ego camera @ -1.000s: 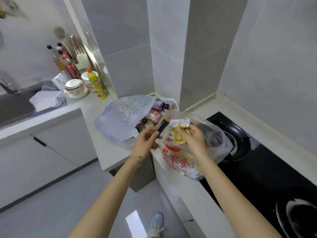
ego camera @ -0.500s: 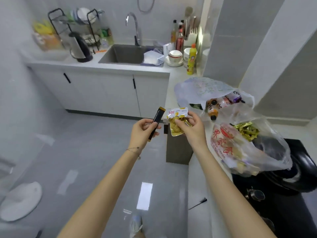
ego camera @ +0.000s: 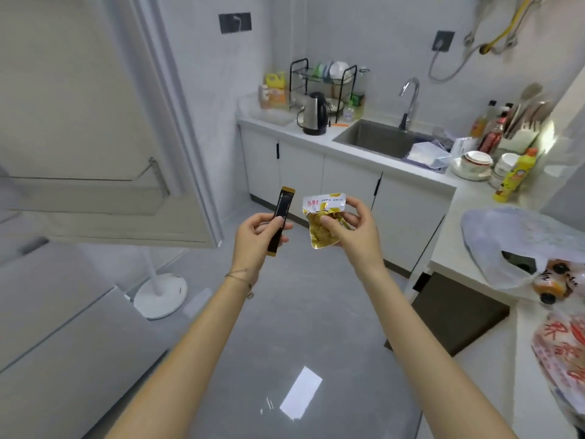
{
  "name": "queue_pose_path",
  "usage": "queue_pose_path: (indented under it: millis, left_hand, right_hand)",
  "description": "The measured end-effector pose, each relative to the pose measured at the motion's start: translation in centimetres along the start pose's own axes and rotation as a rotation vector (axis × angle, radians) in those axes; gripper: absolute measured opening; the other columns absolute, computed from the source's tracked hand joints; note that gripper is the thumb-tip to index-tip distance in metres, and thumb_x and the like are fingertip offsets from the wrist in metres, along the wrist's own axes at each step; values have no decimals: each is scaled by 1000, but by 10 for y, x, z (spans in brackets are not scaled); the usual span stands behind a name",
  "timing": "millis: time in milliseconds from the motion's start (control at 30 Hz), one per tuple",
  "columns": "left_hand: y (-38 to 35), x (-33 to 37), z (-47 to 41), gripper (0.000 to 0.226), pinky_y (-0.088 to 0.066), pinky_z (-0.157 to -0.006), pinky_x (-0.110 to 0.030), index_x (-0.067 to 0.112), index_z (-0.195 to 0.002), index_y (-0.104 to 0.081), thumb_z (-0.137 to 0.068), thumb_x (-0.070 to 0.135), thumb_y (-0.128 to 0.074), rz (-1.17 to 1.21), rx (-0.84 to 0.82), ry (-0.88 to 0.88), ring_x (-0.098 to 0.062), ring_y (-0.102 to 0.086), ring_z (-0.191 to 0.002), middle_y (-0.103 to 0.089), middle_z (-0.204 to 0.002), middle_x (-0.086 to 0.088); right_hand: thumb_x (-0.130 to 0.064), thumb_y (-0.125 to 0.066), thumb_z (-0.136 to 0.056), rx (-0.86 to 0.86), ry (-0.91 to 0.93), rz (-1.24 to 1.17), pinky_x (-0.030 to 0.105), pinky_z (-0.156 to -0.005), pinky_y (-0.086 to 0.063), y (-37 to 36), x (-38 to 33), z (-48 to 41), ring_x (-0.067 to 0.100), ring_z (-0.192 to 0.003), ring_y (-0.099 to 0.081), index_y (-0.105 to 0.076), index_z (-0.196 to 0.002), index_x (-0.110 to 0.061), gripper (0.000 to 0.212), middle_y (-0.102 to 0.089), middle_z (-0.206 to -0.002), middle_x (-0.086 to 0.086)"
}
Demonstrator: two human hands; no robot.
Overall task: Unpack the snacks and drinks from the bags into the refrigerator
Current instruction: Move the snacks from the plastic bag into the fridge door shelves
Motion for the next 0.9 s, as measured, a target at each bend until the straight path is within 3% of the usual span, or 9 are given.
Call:
queue_pose_path:
  millis: [167, 333, 500, 567, 733, 900]
  left_hand:
    - [94, 31, 11, 3, -50, -56, -20, 13, -92, -62, -94, 14, -60, 7, 44, -67, -15, -64, -62, -76, -85, -4]
    - [188, 59, 16, 4, -52, -60, -22, 12, -93, -63, -94, 15, -61, -16, 96, -126, -16, -65, -63, -76, -86, -5]
    - [265, 83, 12, 10, -54, -64, -27, 8, -98, -63, -94, 16, -61, -71, 142, -163, -17, -66, -65, -75, -88, -8]
    - [289, 92, 6, 11, -53, -69, -33, 9, -100, -63, -94, 19, -61, -104, 163, -173, -18, -67, -67, -76, -87, -6]
    - [342, 110, -16, 4, -52, -69, -34, 15, -97, -62, -94, 18, -61, -103, 244, -194, -17, -67, -68, -76, -85, -2]
    - [391, 121, -41, 6, -54, -66, -29, 15, -98, -64, -94, 13, -60, -75, 350, -222, -14, -67, -69, -75, -90, -2]
  right_hand:
    - [-19, -77, -81, -71, 55, -46, 32, -74, -60, -95, -27, 21, 11, -98, -68, -53, -115, -34, 44, -69, -103, -8]
    - [-19, -77, -81, -136, 115, -65, 32, -76, -60, -185, -53, 38, 11, -97, -68, -54, -104, -42, 40, -69, -100, -11]
    - [-19, -77, -81, -214, 156, -100, 30, -76, -59, -266, -77, 46, 14, -102, -66, -52, -106, -41, 42, -68, -109, -2]
    - [-19, -77, -80, -239, 176, -104, 35, -78, -59, -294, -84, 44, 16, -104, -66, -54, -109, -38, 41, -68, -113, 1]
    - [-19, -77, -80, -306, 199, -98, 42, -81, -59, -355, -99, 29, 14, -100, -67, -55, -111, -34, 41, -69, -110, 0]
    - [-17, -76, -81, -384, 226, -88, 34, -78, -59, -404, -108, 1, 9, -91, -70, -53, -114, -32, 43, -71, -100, -4]
Point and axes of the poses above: each hand's wrist, its own z-axis away from the middle knuckle, its own y-axis out of the back of the hand, x = y × z, the point moved 1 cm from there along -z, towards the middle knuckle
